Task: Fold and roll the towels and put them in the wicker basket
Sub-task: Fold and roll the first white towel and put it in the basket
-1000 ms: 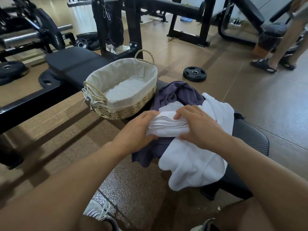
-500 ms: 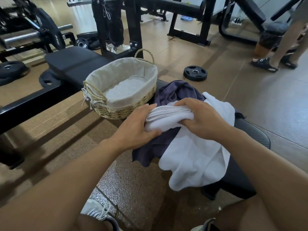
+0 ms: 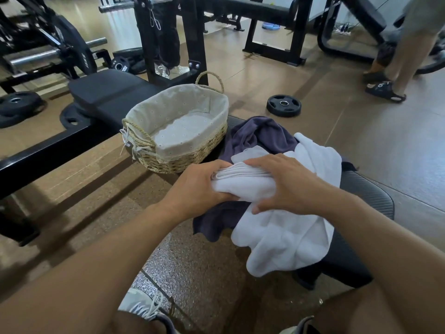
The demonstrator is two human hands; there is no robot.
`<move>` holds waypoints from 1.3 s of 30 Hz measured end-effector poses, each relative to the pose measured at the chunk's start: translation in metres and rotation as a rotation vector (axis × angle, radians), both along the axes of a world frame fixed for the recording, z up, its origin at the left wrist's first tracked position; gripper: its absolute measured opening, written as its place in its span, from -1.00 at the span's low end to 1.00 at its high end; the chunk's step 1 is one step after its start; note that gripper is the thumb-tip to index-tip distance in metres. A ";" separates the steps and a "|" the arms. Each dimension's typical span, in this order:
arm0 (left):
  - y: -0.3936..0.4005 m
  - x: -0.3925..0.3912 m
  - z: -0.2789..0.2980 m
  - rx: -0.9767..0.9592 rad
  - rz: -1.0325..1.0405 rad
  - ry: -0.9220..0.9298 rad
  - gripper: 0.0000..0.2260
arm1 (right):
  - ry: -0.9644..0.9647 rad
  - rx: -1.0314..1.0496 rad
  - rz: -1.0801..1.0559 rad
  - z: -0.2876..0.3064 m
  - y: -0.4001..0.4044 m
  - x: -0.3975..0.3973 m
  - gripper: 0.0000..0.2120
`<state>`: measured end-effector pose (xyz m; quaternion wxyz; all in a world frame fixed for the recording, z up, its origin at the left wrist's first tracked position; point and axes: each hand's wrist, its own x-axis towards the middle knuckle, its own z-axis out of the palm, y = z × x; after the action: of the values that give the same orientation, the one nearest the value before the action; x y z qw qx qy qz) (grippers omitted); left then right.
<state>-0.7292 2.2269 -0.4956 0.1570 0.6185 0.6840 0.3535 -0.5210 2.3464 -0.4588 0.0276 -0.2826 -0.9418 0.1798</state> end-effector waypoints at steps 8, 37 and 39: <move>0.003 0.002 0.006 -0.058 0.019 -0.082 -0.58 | 0.061 0.059 -0.024 -0.003 0.006 -0.004 -0.33; 0.004 -0.004 0.013 -0.007 0.023 -0.357 -0.73 | 0.122 -0.196 0.041 0.004 0.004 -0.003 -0.30; 0.002 -0.003 0.014 -0.014 0.007 -0.338 -0.77 | 0.145 -0.227 0.060 0.005 -0.002 -0.006 -0.37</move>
<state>-0.7321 2.2285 -0.4819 0.2729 0.5470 0.6523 0.4482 -0.5267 2.3442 -0.4538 0.0581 -0.2417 -0.9189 0.3062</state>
